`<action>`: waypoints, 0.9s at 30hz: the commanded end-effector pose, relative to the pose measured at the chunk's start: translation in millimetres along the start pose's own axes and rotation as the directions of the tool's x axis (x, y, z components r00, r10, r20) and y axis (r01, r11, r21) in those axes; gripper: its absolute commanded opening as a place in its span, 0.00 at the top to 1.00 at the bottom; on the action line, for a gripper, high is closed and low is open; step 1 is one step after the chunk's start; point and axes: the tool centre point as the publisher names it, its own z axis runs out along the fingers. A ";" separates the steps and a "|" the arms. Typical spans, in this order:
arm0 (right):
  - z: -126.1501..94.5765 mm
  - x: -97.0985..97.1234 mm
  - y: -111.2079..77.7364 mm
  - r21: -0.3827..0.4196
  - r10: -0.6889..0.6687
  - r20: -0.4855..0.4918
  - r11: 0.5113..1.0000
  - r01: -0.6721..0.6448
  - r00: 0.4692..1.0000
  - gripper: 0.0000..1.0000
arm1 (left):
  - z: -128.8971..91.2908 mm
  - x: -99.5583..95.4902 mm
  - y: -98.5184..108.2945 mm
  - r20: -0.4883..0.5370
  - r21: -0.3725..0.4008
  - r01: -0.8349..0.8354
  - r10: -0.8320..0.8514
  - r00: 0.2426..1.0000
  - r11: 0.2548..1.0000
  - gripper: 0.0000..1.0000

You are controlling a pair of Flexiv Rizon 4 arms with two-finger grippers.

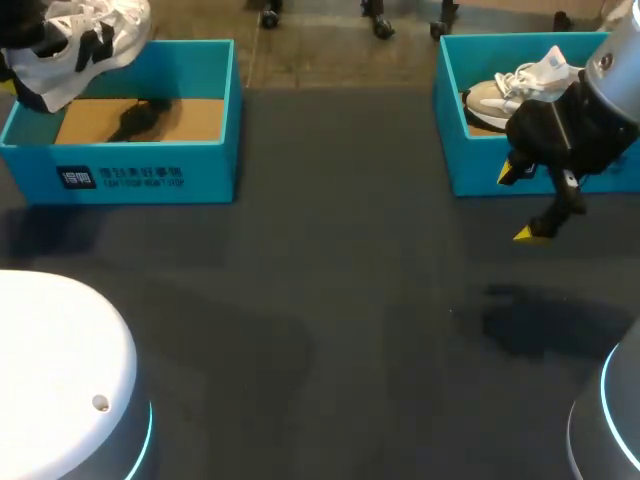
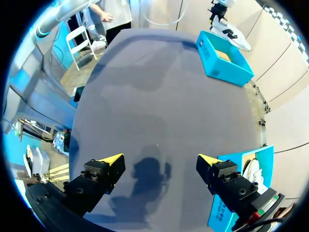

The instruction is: Take the shoe out of the shoebox, open the shoe tongue, remove and reinsert the insole, then place the shoe into the shoebox

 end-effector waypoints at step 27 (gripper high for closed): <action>0.9 -0.1 -0.2 0.000 0.000 0.000 1.000 0.000 1.000 0.00 | -3.9 -9.0 10.9 -0.092 -0.099 -0.919 0.916 0.390 0.382 1.00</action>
